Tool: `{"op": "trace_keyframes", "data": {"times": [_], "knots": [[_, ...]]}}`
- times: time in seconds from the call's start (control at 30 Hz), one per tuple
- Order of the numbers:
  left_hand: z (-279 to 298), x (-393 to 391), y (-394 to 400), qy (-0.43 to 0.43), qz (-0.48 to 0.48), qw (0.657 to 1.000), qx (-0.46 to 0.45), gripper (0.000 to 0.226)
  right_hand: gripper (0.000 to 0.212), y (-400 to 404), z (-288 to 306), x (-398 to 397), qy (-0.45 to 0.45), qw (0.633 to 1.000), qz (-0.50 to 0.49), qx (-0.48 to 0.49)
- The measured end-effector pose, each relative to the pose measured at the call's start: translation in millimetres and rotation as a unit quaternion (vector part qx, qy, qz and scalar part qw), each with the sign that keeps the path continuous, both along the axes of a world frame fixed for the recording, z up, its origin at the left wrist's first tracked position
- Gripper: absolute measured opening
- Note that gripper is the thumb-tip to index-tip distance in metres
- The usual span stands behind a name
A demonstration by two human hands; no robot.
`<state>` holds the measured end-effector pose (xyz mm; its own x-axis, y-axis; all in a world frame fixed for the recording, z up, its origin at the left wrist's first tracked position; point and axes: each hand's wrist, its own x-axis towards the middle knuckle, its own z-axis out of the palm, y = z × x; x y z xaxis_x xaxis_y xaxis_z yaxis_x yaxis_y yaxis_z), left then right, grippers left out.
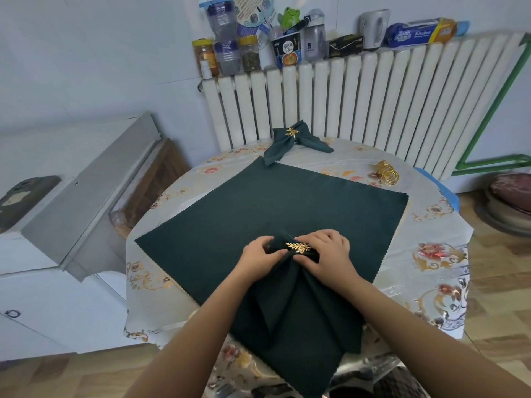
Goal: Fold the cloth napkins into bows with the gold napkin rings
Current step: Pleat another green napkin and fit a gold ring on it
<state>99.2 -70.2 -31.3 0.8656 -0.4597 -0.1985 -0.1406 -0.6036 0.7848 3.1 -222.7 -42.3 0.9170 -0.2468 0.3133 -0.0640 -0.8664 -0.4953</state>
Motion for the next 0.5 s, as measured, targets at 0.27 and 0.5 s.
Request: {"op": "trace_keyframes", "data": {"times": [0.27, 0.5], "knots": [[5.7, 0.5, -0.1, -0.023, 0.008, 0.998, 0.064, 0.024, 0.045, -6.2, 9.5, 3.2, 0.054, 0.997, 0.05, 0.0], [7.9, -3.0, -6.7, -0.03, 0.037, 0.995, 0.083, 0.021, 0.047, -12.2, 11.2, 2.4, 0.081, 0.995, 0.063, -0.001]]}}
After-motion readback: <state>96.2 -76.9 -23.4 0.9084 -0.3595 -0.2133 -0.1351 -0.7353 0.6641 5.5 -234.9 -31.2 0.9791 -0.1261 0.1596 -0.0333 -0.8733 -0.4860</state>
